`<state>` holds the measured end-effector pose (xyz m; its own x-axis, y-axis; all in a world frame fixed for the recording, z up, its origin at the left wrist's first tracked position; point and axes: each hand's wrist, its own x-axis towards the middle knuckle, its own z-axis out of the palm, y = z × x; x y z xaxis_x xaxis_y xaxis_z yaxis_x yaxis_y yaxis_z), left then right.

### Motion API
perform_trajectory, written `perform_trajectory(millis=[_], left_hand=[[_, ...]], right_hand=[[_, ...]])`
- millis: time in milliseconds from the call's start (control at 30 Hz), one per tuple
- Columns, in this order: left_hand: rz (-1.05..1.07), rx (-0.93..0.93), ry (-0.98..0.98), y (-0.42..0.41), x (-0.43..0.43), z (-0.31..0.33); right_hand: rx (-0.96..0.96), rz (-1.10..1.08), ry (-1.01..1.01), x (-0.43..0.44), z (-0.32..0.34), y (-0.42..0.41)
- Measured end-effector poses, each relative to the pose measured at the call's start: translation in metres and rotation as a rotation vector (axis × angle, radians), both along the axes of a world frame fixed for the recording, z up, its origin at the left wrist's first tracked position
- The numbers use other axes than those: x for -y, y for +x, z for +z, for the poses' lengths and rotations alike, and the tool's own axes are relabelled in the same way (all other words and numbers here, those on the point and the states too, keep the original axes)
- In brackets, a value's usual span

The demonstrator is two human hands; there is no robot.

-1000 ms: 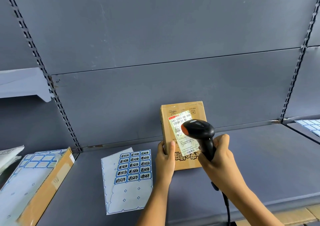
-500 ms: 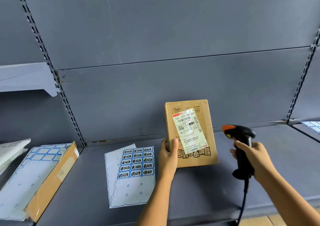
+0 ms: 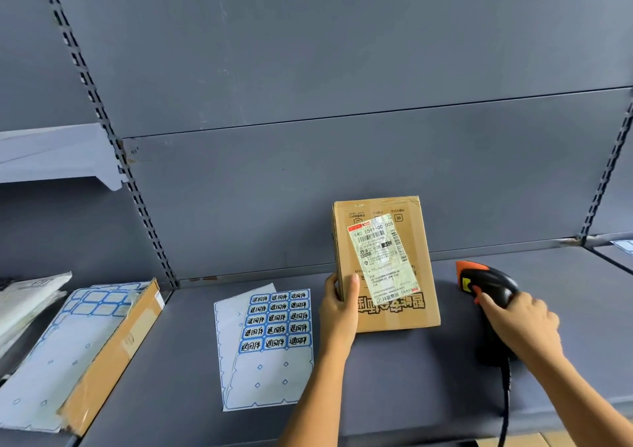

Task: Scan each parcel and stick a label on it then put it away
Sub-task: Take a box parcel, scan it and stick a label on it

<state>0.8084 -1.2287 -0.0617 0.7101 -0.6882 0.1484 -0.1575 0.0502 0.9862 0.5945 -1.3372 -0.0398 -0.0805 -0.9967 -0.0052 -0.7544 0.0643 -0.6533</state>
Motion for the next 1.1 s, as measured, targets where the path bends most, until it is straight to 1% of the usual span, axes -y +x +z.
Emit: perform_trajectory(millis=[33, 100, 167, 200, 233, 267, 300, 367, 400, 467, 500, 567, 633, 733, 767, 833, 867, 900, 967, 1000, 1033, 1100], left_hand=[[-0.005, -0.004, -0.002, 0.0, 0.0, -0.001], [-0.007, -0.011, -0.001, -0.001, 0.0, -0.001], [0.009, -0.006, 0.008, -0.001, 0.001, 0.001], [0.021, -0.007, 0.008, -0.001, 0.001, 0.003], [0.035, -0.008, 0.01, -0.002, 0.001, 0.005], [0.053, -0.015, 0.008, -0.004, 0.001, 0.007], [0.07, -0.027, 0.015, -0.007, -0.001, 0.012], [0.065, -0.072, 0.078, -0.01, -0.001, 0.021], [0.03, -0.109, 0.152, -0.01, 0.0, 0.026], [-0.092, -0.188, 0.338, -0.008, 0.0, 0.034], [-0.149, -0.21, 0.418, -0.004, -0.003, 0.037], [-0.231, -0.212, 0.499, 0.002, -0.012, 0.044], [-0.23, -0.117, 0.534, 0.007, -0.022, 0.048], [-0.006, 0.245, 0.556, 0.018, -0.04, 0.047], [0.034, 0.303, 0.526, 0.023, -0.044, 0.043], [0.05, 0.341, 0.471, 0.034, -0.054, 0.034], [0.056, 0.376, 0.458, 0.038, -0.061, 0.033], [0.064, 0.422, 0.451, 0.043, -0.067, 0.03], [0.063, 0.497, 0.428, 0.054, -0.082, 0.025], [0.053, 0.525, 0.429, 0.06, -0.089, 0.022], [0.035, 0.557, 0.443, 0.065, -0.096, 0.019], [-0.005, 0.618, 0.483, 0.074, -0.108, 0.013]], right_hand=[[-0.034, -0.052, -0.034, -0.001, -0.001, -0.001], [-0.079, -0.068, -0.227, -0.006, -0.002, -0.001], [-0.11, 0.062, -0.424, -0.009, -0.004, 0.004], [-0.118, 0.155, -0.473, -0.009, -0.005, 0.008], [-0.08, 0.269, -0.48, -0.009, -0.003, 0.014], [0.027, 0.387, -0.43, -0.013, 0.004, 0.022], [0.19, 0.464, -0.314, -0.02, 0.013, 0.029], [0.53, 0.53, -0.052, -0.031, 0.029, 0.042], [0.643, 0.546, 0.032, -0.035, 0.036, 0.046], [0.782, 0.546, 0.157, -0.035, 0.038, 0.05], [0.813, 0.527, 0.209, -0.034, 0.038, 0.05], [0.828, 0.509, 0.296, -0.032, 0.035, 0.05], [0.8, 0.497, 0.352, -0.032, 0.031, 0.05], [0.742, 0.478, 0.376, -0.031, 0.021, 0.049], [0.735, 0.466, 0.386, -0.03, 0.018, 0.049], [0.689, 0.436, 0.376, -0.029, 0.012, 0.05], [0.618, 0.427, 0.344, -0.028, 0.011, 0.05], [0.493, 0.427, 0.294, -0.026, 0.01, 0.051], [0.131, 0.401, 0.157, -0.023, 0.012, 0.052], [-0.009, 0.378, 0.09, -0.025, 0.015, 0.054], [-0.08, 0.364, 0.031, -0.028, 0.018, 0.056], [-0.119, 0.391, -0.132, -0.042, 0.026, 0.061]])
